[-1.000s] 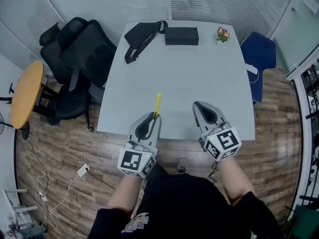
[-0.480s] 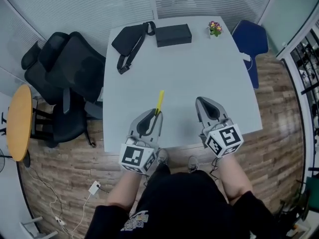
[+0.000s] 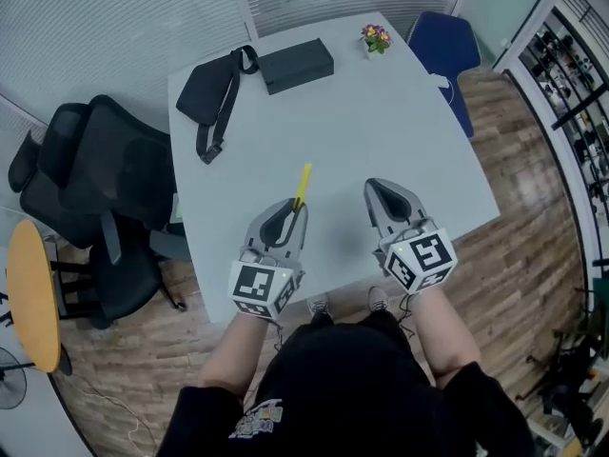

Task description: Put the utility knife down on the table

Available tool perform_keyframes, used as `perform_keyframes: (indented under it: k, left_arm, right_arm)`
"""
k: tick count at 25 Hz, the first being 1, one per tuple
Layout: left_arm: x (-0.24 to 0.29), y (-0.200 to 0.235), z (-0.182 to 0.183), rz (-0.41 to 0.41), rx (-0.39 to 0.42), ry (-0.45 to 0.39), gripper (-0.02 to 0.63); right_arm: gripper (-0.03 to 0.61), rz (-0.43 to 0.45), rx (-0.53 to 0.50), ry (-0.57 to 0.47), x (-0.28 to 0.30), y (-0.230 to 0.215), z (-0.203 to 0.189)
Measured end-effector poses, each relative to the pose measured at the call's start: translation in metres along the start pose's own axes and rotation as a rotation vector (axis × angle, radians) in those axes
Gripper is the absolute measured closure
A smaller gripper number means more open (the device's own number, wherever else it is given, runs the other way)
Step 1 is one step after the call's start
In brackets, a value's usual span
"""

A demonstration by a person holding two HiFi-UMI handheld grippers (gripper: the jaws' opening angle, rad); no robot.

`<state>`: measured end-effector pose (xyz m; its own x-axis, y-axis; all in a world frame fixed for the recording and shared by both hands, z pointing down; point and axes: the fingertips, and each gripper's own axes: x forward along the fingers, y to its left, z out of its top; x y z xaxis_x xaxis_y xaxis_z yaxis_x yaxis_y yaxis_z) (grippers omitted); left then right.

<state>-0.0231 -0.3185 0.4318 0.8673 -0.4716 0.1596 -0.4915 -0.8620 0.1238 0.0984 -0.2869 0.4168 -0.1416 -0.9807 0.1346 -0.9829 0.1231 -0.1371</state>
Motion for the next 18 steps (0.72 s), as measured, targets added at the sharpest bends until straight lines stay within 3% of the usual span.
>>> perform_keyframes:
  k: [9,18]
  left_arm:
    - [0.04,0.005,-0.047,-0.117,0.031,0.123,0.548]
    - [0.071,0.003,-0.112,-0.165,0.065,0.286,0.548]
  right_arm:
    - [0.575,-0.098,0.015,0.055,0.001,-0.011,-0.03]
    - [0.575,-0.146,0.065,0.11,0.0,-0.026,-0.064]
